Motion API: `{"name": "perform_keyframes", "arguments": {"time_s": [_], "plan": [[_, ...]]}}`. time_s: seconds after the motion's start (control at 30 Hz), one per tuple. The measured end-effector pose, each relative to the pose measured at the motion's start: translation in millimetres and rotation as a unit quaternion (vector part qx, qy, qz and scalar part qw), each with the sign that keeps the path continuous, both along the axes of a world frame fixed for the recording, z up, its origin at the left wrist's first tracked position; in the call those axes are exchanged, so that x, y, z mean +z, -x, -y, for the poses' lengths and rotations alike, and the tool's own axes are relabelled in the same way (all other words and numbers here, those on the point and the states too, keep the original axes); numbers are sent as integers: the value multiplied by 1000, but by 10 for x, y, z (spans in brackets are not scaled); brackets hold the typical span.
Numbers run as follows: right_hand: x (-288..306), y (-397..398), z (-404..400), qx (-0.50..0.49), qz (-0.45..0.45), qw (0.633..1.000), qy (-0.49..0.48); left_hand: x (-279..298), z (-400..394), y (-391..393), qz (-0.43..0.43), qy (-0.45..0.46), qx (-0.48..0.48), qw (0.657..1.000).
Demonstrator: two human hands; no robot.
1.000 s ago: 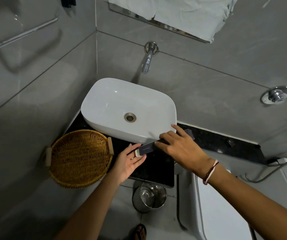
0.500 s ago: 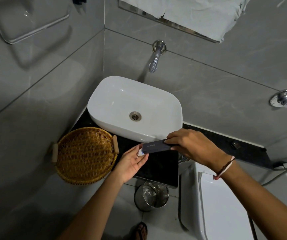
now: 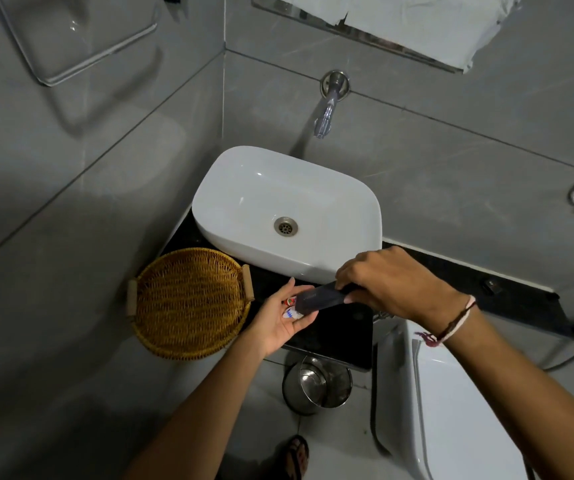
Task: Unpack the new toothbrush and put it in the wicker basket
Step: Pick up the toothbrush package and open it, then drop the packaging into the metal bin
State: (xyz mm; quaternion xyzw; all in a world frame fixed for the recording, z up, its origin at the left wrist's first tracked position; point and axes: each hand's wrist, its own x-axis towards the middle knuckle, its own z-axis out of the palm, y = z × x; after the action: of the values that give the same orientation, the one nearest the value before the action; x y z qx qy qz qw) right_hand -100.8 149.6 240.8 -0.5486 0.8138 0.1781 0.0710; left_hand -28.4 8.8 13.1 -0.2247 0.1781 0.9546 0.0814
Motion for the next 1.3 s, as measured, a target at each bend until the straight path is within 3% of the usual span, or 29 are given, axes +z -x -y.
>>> {"name": "perform_keyframes", "arguments": {"time_s": [0.23, 0.53, 0.83, 1.0, 1.17, 1.3], "plan": [[47, 170, -158, -22, -12, 999, 29, -59, 89, -93, 39, 23, 28, 999], [-108, 270, -428, -83, 10, 996, 30, -186, 164, -138, -12, 61, 14, 998], [-680, 102, -1056, -277, 49, 958, 55, -218, 132, -46, 36, 239, -2, 970], [-1134, -178, -1618, -427, 75, 894, 116, -234, 1, -5, 77, 316, -5, 945], [-1678, -504, -2228, -583, 116, 763, 256, -173, -237, 147, 95, 338, 1, 936], [-2264, -582, -2501, -636, 158, 699, 286, -128, -446, 294, 93, 377, -2, 921]]}}
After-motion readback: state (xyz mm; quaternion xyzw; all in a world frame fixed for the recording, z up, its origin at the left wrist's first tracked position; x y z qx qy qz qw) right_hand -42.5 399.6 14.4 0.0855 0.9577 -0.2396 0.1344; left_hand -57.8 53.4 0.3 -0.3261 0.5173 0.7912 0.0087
